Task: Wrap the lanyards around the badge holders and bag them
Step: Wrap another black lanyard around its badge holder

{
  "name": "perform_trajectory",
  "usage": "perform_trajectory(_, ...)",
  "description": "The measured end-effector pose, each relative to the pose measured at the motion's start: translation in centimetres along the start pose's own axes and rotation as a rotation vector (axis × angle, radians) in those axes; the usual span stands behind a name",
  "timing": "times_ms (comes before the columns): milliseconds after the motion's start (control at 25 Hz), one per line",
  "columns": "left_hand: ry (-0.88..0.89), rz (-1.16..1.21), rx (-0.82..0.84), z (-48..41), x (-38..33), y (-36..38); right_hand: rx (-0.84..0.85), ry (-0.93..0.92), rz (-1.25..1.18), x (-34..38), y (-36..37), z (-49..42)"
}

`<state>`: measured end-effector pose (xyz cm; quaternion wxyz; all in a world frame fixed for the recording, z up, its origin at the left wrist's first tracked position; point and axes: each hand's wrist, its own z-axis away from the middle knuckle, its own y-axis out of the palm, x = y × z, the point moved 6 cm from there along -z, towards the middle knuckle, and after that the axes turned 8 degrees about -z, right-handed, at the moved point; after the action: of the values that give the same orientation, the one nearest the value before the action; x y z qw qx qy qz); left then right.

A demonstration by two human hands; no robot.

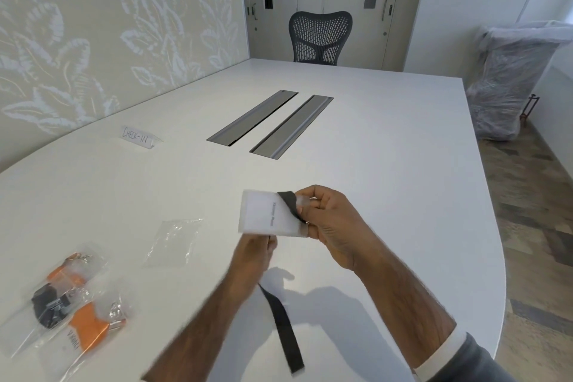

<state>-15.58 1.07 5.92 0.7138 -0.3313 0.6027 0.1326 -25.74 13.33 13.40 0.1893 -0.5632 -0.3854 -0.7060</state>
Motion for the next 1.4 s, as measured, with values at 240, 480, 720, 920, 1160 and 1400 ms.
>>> perform_trajectory(240,0.245,-0.104,-0.090,5.4,-2.6,3.4,-0.253,-0.074,-0.091,-0.4,-1.3,-0.7)
perform_trajectory(480,0.392,-0.023,0.113,6.3,-8.6,0.3,-0.413,-0.247,0.520,1.0,-3.3,-0.3)
perform_trajectory(720,0.340,0.174,-0.195,1.5,-11.3,-6.0,-0.023,-0.150,0.576,-0.1,0.4,1.0)
perform_trajectory(920,0.224,0.123,-0.011,-0.9,-8.4,-5.5,0.172,-0.110,0.321,1.7,1.1,1.8)
perform_trajectory(1160,0.107,0.272,0.266,0.7,-5.8,-3.3,0.095,-0.034,0.047,1.3,0.3,1.9)
perform_trajectory(1400,0.040,0.212,0.231,3.1,-3.1,0.2,-0.222,-0.109,-0.056,0.8,-1.4,0.5)
